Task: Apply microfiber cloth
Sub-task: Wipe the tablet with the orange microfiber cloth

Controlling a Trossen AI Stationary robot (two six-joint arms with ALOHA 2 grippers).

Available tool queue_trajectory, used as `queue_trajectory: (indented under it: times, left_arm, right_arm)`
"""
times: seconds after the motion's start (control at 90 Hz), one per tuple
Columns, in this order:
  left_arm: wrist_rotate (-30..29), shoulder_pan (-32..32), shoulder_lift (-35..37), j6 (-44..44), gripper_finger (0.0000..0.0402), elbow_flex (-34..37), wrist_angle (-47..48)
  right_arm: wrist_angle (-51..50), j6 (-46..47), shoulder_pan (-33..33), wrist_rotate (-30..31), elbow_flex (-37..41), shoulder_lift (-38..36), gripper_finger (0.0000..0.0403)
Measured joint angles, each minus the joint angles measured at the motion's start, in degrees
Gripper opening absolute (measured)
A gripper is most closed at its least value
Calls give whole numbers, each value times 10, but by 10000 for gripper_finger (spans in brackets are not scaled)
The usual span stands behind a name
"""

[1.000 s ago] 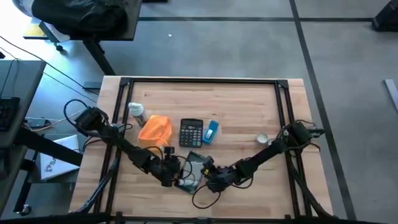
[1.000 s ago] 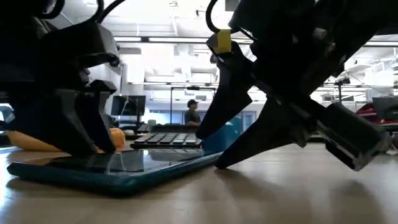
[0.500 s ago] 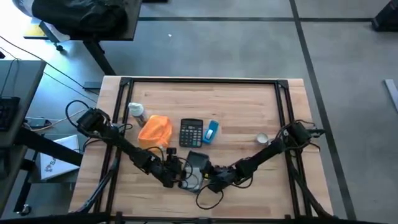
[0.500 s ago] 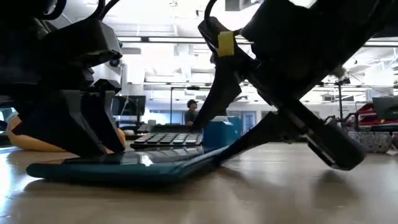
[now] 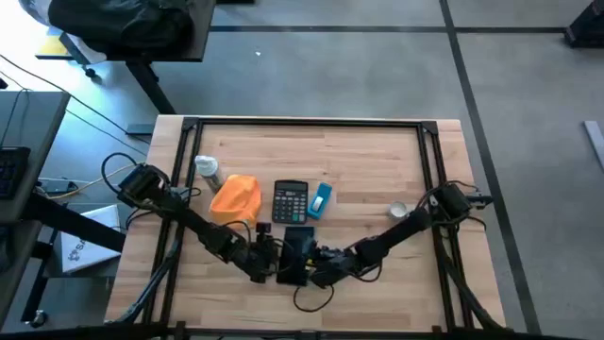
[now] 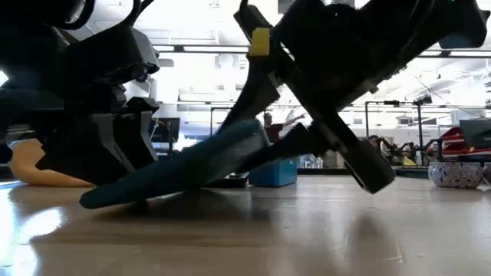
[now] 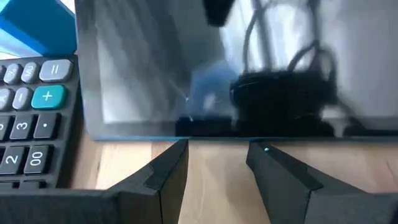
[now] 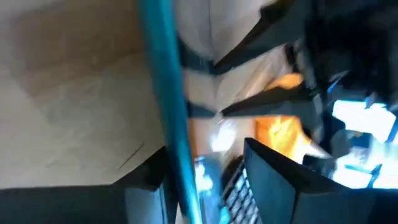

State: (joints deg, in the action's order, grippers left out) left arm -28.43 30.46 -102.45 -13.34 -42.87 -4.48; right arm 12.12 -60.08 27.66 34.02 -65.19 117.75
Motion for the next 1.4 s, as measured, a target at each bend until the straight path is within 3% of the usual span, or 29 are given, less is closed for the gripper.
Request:
queue_trajectory:
  times: [0.5, 0.722, 0.9, 1.1, 1.4]
  left_arm:
    - [0, -7, 0, 6, 156, 1, -10]
    - [7, -8, 12, 10, 156, 1, 7]
    - [-7, -9, 86, 22, 156, 3, 62]
    - [-26, -8, 193, 82, 156, 1, 65]
    - [-76, -6, 342, 158, 156, 1, 88]
  right_arm:
    - [20, -19, 0, -2, 0, 0, 29]
    - [21, 14, 0, 10, 0, -1, 6]
    - [29, 38, 0, 94, 0, -29, 4]
    - [24, 150, -10, 60, -1, -129, 3]
    - [-141, 334, -43, 47, -1, -298, 3]
